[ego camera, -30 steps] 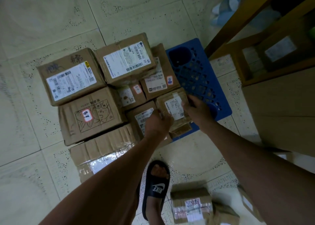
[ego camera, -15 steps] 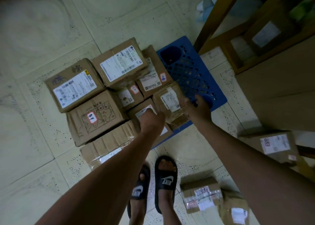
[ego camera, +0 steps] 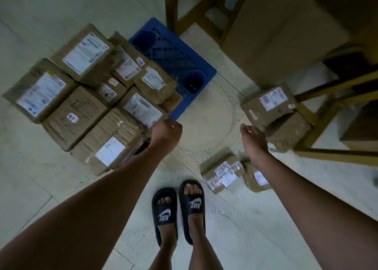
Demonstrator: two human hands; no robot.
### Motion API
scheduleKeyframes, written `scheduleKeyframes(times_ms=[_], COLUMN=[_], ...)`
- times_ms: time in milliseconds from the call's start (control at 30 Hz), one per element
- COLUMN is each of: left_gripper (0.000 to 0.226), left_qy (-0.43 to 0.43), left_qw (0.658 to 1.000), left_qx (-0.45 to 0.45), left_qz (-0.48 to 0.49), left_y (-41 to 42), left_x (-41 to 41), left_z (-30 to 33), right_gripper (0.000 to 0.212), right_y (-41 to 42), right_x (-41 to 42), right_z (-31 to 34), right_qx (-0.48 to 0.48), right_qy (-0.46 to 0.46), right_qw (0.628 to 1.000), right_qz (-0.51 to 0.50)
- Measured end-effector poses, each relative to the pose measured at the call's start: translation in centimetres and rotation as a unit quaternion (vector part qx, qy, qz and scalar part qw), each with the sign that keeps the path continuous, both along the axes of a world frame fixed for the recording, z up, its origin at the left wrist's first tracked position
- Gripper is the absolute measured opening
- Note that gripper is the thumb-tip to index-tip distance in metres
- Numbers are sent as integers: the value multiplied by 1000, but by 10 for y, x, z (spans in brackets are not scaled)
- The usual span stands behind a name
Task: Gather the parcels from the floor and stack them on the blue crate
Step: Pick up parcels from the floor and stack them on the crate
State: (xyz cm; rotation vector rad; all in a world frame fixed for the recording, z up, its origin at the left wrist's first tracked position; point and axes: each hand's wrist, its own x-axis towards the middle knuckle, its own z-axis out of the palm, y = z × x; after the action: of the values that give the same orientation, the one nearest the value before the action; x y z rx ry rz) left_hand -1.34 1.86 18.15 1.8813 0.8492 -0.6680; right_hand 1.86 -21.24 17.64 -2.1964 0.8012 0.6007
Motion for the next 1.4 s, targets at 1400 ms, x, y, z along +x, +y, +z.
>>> scheduleKeyframes(times_ms=[1400], left_gripper=[27], left_qy=[-62], left_qw=[988], left_qx=[122], left_qz=[-77], left_y=[-208], left_x=[-108], left_z=[-174], right_gripper=[34], right_y=[-104], right_x=[-153], right_z=[-159], right_qx=[317], right_qy=[72], right_qw=[943], right_qz=[-72])
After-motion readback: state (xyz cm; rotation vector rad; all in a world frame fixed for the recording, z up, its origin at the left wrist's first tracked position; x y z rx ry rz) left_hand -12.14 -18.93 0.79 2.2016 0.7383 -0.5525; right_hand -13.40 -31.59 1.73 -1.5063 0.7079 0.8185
